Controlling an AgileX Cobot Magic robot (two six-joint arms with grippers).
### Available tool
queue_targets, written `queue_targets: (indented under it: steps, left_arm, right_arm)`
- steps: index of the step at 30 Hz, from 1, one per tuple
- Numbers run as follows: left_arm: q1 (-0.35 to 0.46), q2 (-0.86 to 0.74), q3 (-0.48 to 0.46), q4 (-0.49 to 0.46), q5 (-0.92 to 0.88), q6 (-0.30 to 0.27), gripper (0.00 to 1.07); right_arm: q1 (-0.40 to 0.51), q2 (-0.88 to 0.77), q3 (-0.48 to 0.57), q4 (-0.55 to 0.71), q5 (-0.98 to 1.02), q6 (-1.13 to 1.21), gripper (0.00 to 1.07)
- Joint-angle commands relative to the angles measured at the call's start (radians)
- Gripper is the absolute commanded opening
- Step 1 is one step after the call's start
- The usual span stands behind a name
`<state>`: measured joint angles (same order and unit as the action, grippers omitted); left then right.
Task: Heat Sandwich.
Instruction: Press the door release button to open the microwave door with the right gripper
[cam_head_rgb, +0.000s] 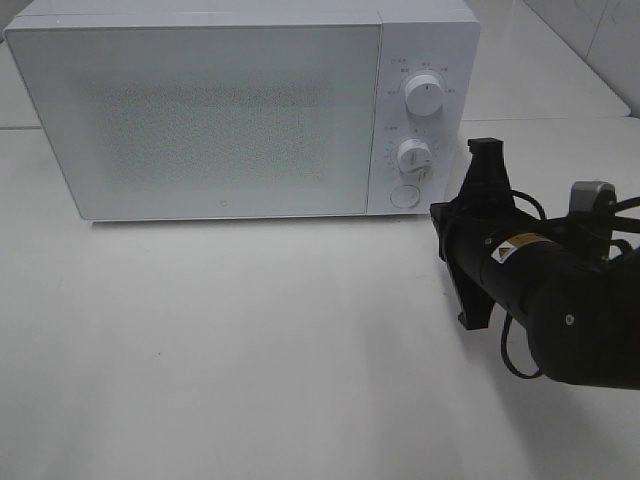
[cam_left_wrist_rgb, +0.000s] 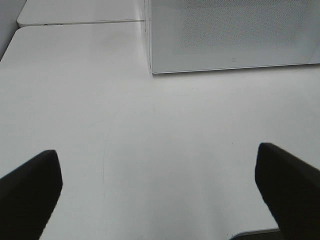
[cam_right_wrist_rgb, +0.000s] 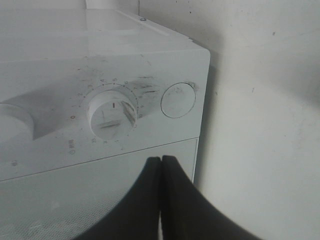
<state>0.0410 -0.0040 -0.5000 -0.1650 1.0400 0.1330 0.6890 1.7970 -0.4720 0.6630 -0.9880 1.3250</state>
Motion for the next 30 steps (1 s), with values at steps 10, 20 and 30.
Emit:
queue_targets:
  steps: [10, 20, 30]
  left_arm:
    - [-0.004, -0.022, 0.004, -0.011, -0.003, -0.003, 1.01]
    - [-0.004, -0.022, 0.004, -0.011, -0.003, -0.003, 1.01]
    - [-0.004, -0.022, 0.004, -0.011, -0.003, -0.003, 1.01]
  right_arm:
    - [-0.081, 0.159, -0.172, -0.132, 0.005, 0.072, 0.00]
    - [-0.113, 0.249, -0.256, -0.139, 0.058, 0.080, 0.00]
    - [-0.125, 0.289, -0.312, -0.136, 0.070, 0.059, 0.00]
